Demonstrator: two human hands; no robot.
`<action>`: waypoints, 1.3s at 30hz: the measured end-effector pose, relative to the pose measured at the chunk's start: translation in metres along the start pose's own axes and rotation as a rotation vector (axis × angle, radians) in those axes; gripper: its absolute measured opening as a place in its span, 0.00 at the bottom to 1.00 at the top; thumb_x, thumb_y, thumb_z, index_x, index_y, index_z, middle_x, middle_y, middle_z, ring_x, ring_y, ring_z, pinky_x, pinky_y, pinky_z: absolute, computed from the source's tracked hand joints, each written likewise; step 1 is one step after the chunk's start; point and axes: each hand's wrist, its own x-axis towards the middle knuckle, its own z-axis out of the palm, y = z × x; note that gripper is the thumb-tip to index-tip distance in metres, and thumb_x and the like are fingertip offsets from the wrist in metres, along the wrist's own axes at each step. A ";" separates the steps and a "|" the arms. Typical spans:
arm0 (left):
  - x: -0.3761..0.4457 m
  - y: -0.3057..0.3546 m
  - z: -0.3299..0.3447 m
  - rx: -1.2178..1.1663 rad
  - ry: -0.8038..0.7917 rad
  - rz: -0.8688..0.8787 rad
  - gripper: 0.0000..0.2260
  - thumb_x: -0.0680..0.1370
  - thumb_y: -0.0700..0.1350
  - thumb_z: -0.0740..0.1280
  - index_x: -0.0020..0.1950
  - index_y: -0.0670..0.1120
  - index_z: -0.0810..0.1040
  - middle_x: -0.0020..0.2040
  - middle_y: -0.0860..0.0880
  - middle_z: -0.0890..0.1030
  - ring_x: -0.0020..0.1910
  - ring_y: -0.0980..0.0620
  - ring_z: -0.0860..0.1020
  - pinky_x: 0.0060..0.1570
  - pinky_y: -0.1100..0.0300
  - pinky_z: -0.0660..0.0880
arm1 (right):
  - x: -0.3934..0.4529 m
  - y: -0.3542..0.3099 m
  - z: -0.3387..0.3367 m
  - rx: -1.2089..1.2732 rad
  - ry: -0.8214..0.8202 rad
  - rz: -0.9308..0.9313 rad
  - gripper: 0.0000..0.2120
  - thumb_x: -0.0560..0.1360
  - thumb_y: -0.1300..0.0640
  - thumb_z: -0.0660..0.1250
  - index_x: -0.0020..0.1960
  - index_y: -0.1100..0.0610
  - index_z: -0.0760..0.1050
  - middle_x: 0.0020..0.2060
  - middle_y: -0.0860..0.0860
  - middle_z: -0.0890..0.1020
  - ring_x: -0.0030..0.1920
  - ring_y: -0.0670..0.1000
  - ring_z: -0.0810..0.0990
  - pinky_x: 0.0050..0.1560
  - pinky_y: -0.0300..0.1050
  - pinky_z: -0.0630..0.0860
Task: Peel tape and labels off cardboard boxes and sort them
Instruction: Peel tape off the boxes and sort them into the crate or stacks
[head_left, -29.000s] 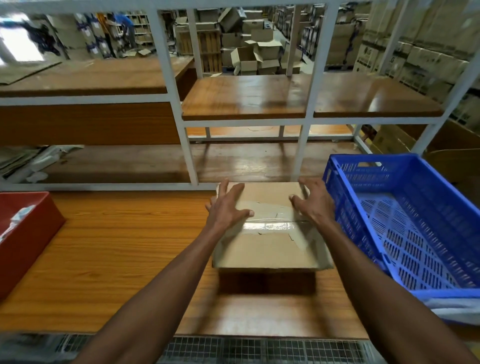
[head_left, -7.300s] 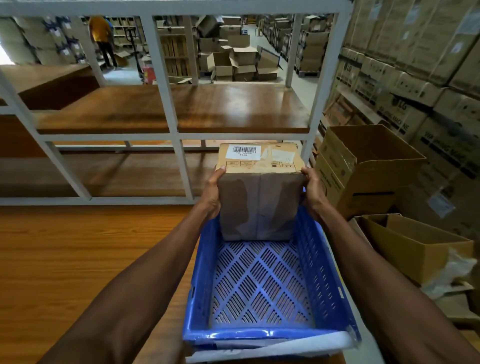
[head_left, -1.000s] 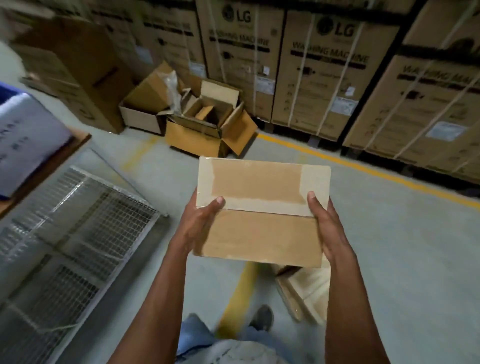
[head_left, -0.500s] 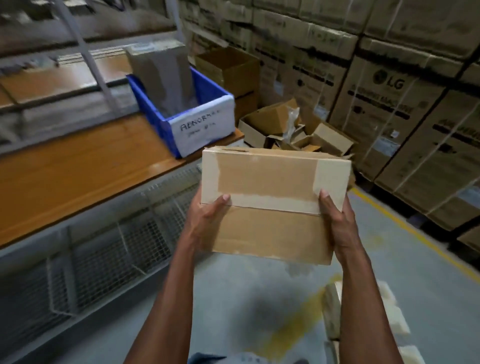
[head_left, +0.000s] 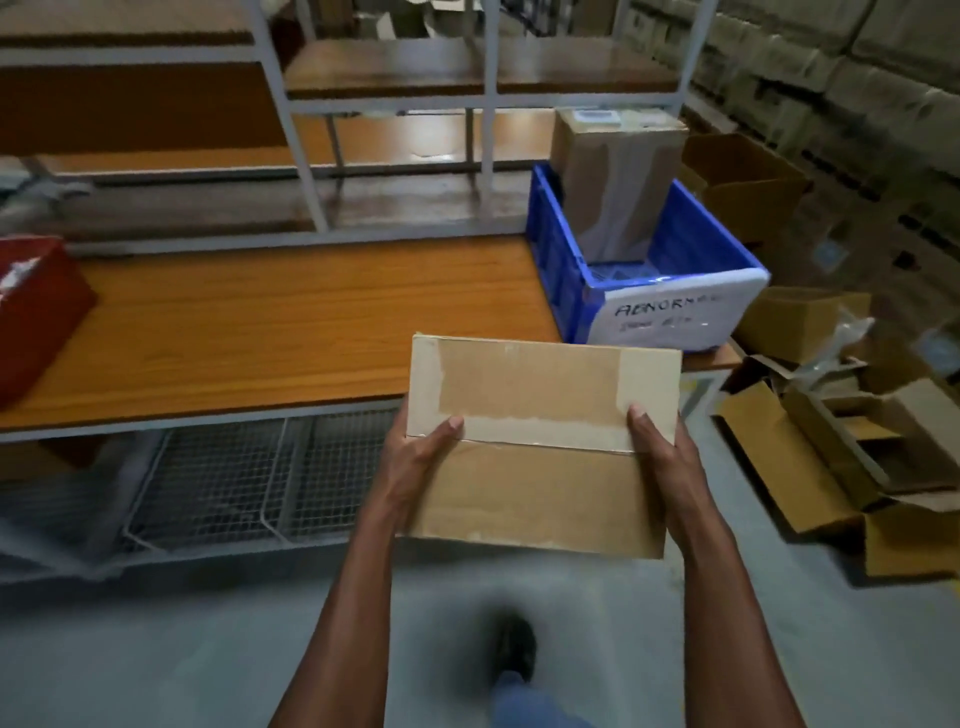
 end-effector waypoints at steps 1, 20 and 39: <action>0.011 0.004 -0.004 -0.001 0.021 0.011 0.32 0.71 0.60 0.79 0.72 0.57 0.74 0.60 0.47 0.85 0.56 0.42 0.85 0.53 0.37 0.82 | 0.020 -0.002 0.011 -0.002 -0.032 -0.009 0.27 0.72 0.28 0.67 0.68 0.34 0.72 0.60 0.37 0.80 0.61 0.46 0.79 0.63 0.54 0.74; 0.193 0.058 -0.073 -0.008 0.329 -0.124 0.24 0.73 0.52 0.79 0.67 0.49 0.78 0.52 0.51 0.88 0.47 0.53 0.87 0.41 0.60 0.82 | 0.245 -0.040 0.167 -0.011 -0.245 0.150 0.28 0.72 0.32 0.74 0.65 0.46 0.79 0.55 0.44 0.85 0.55 0.49 0.83 0.57 0.50 0.78; 0.415 0.096 -0.139 0.410 0.177 -0.028 0.40 0.68 0.55 0.82 0.75 0.54 0.66 0.64 0.53 0.79 0.61 0.51 0.78 0.55 0.54 0.76 | 0.414 -0.092 0.288 -0.489 -0.138 0.159 0.49 0.65 0.24 0.70 0.75 0.53 0.68 0.70 0.53 0.77 0.66 0.59 0.77 0.63 0.56 0.75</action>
